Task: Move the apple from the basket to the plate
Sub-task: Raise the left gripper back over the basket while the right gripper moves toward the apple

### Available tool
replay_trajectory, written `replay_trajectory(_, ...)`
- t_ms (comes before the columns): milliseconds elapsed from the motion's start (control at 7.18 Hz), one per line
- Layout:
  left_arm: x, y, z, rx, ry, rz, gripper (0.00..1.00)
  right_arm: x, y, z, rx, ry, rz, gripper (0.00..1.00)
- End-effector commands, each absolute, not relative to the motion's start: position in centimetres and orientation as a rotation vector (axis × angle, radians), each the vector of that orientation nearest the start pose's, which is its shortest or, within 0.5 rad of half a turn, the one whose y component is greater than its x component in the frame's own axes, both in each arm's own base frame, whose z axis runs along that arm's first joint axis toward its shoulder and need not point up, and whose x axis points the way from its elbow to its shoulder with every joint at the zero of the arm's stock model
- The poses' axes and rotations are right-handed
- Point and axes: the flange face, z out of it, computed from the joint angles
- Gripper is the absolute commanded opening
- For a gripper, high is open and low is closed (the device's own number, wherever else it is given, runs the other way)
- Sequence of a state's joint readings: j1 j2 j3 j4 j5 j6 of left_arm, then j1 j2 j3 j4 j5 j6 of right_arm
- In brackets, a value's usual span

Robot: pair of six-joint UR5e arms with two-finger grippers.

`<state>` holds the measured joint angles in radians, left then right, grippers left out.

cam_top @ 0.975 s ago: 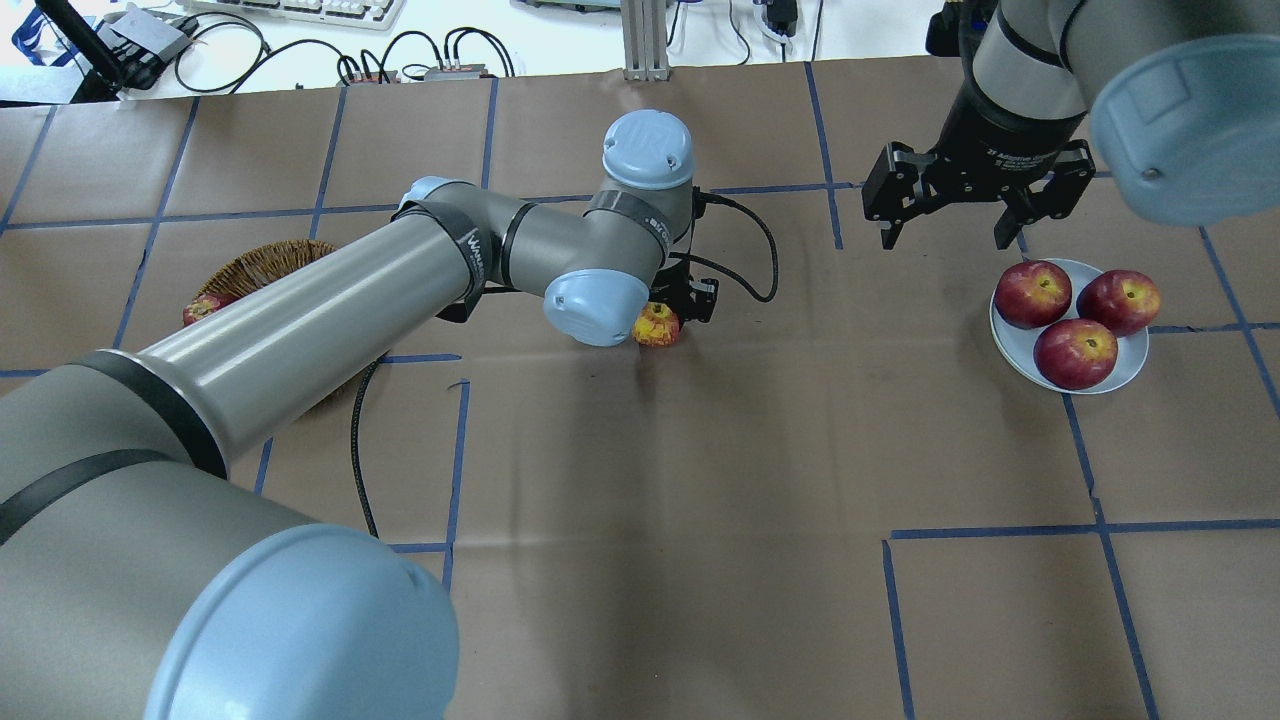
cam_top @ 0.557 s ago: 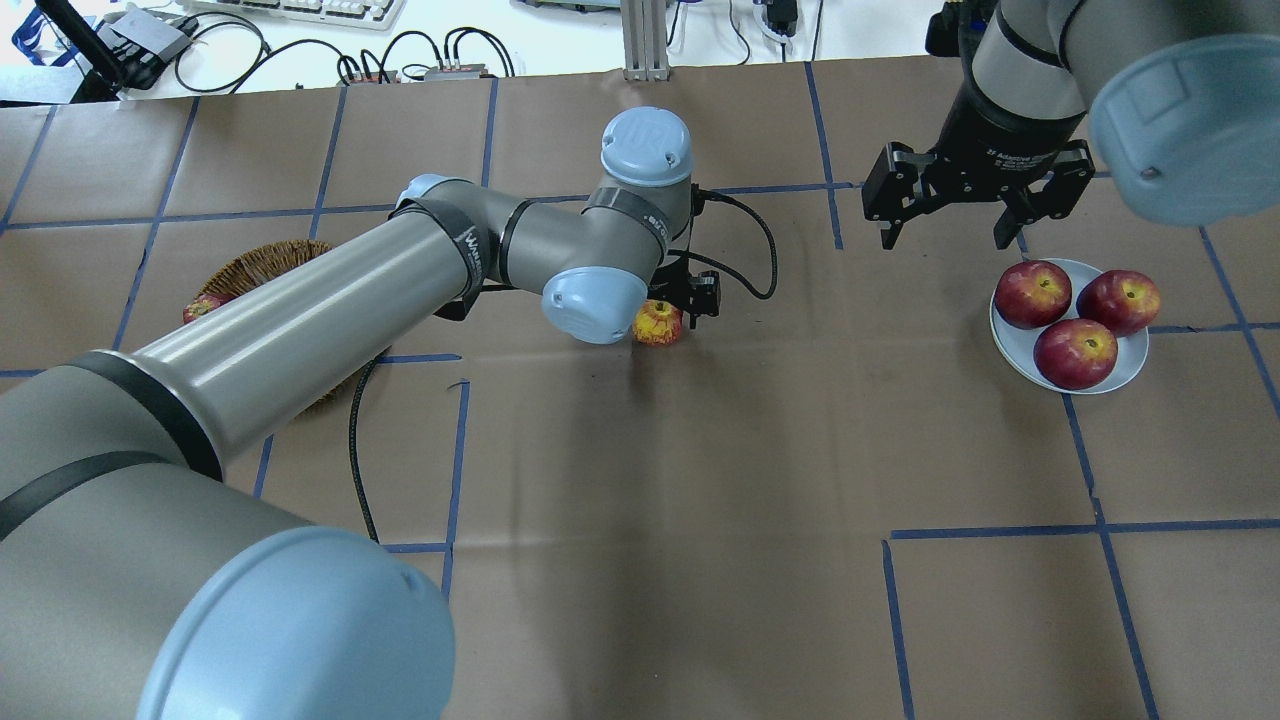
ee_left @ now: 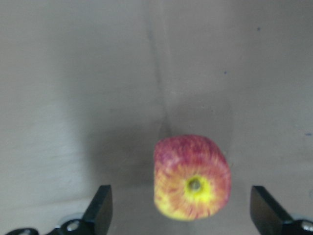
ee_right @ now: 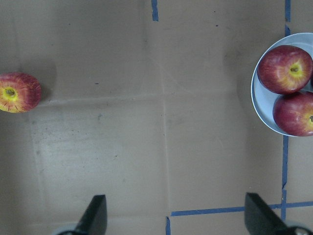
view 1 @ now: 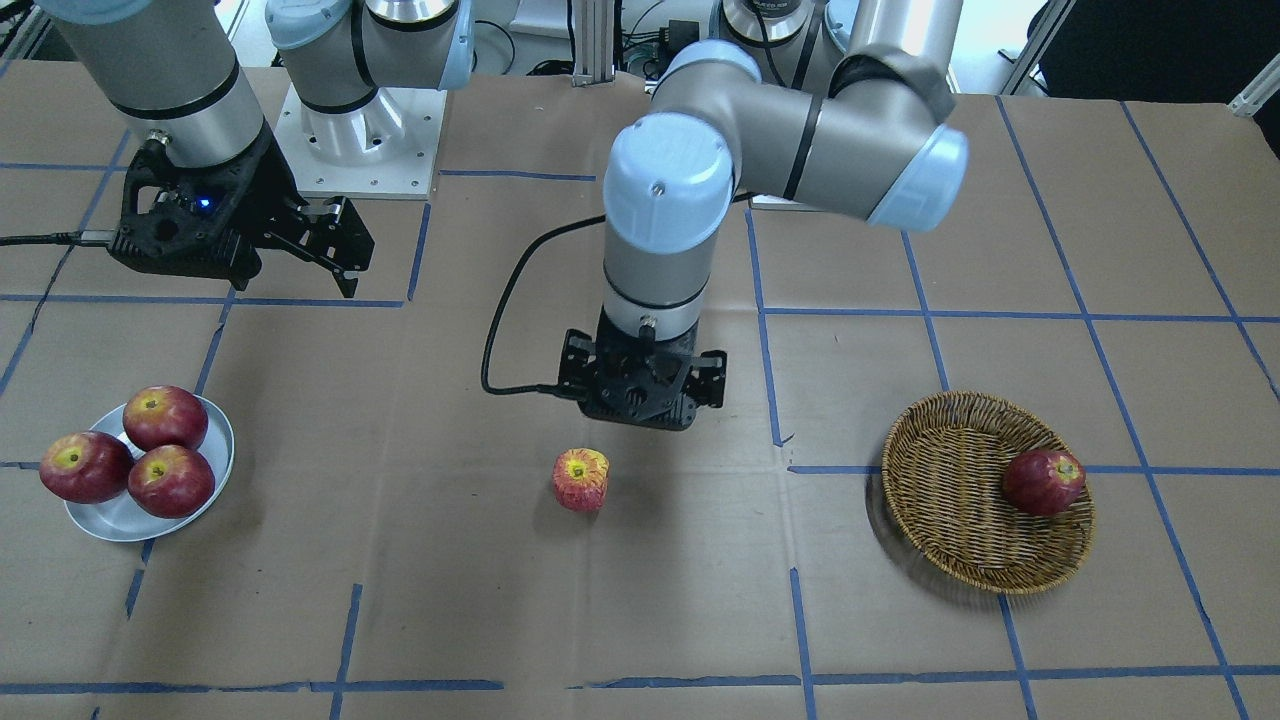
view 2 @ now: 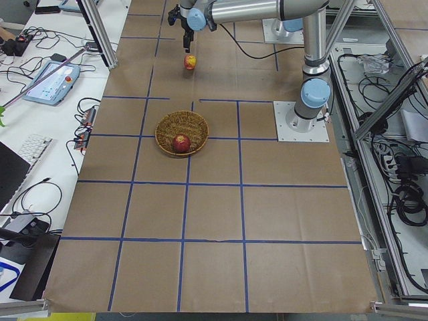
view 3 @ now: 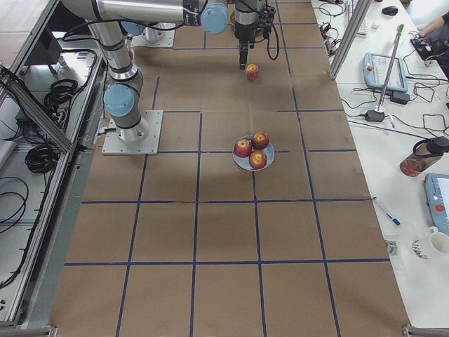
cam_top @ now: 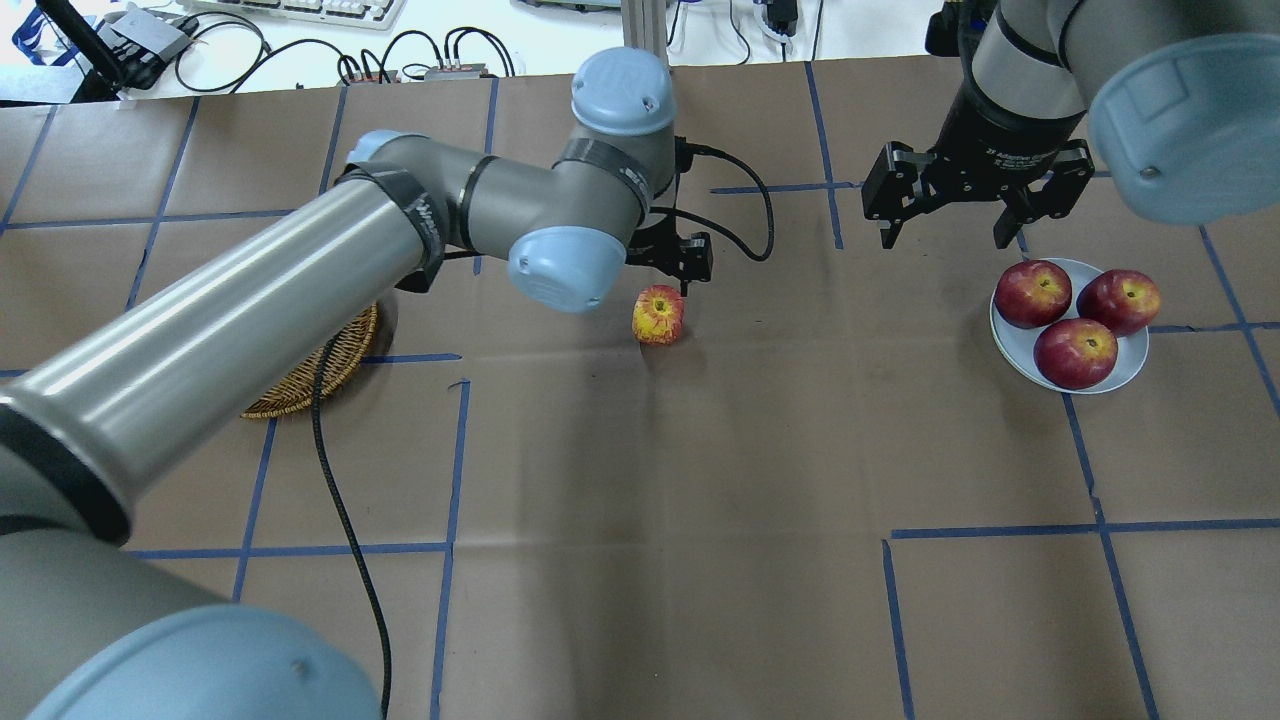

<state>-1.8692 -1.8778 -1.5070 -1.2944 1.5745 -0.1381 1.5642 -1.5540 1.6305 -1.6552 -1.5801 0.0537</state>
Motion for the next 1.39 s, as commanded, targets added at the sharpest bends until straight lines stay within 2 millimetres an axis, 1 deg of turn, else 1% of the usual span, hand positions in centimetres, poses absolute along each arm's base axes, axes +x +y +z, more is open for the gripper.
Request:
replay_trajectory(0, -26.4, -48.4, 46.8, 0.245, 3.130, -0.008, 0.99, 12.9, -50.0, 45.9, 0.094, 3.149, -0.015, 1.00)
replay_trajectory(139, -23.7, -45.9, 49.2, 0.285, 3.117, 0.026, 0.99, 13.0, -50.0, 46.1, 0.097, 3.149, -0.027, 1.00)
replay_trajectory(279, -22.1, -44.4, 50.3, 0.278, 3.117, 0.044, 0.99, 13.4, -50.3, 46.0, 0.108, 3.142, -0.031, 1.00)
replay_trajectory(418, -21.8, -43.5, 50.3, 0.290, 3.120, 0.054, 0.99, 14.9, -51.5, 45.0, 0.116, 3.141, -0.082, 1.00)
replay_trajectory(557, -21.2, -43.8, 49.7, 0.309, 3.112, 0.056, 0.99, 18.5, -51.6, 44.5, 0.118, 3.136, -0.094, 1.00)
replay_trajectory(697, -20.8, -44.0, 49.6, 0.364, 3.109, 0.052, 0.99, 22.6, -52.4, 44.4, 0.108, 3.129, -0.110, 1.00)
replay_trajectory(836, -20.3, -44.4, 49.4, 0.350, 3.114, 0.060, 0.99, 26.1, -53.5, 43.5, 0.130, 3.128, -0.098, 1.00)
replay_trajectory(975, -19.4, -44.7, 49.4, 0.322, 3.114, 0.062, 0.99, 29.1, -54.2, 41.8, 0.117, 3.147, -0.076, 1.00)
replay_trajectory(1115, -18.5, -45.1, 49.4, 0.288, 3.118, 0.060, 0.99, 31.5, -55.1, 40.1, 0.141, 3.138, -0.106, 1.00)
replay_trajectory(1254, -18.2, -45.2, 49.4, 0.276, 3.117, 0.062, 0.99, 33.5, -55.7, 37.9, 0.193, 3.123, -0.123, 1.00)
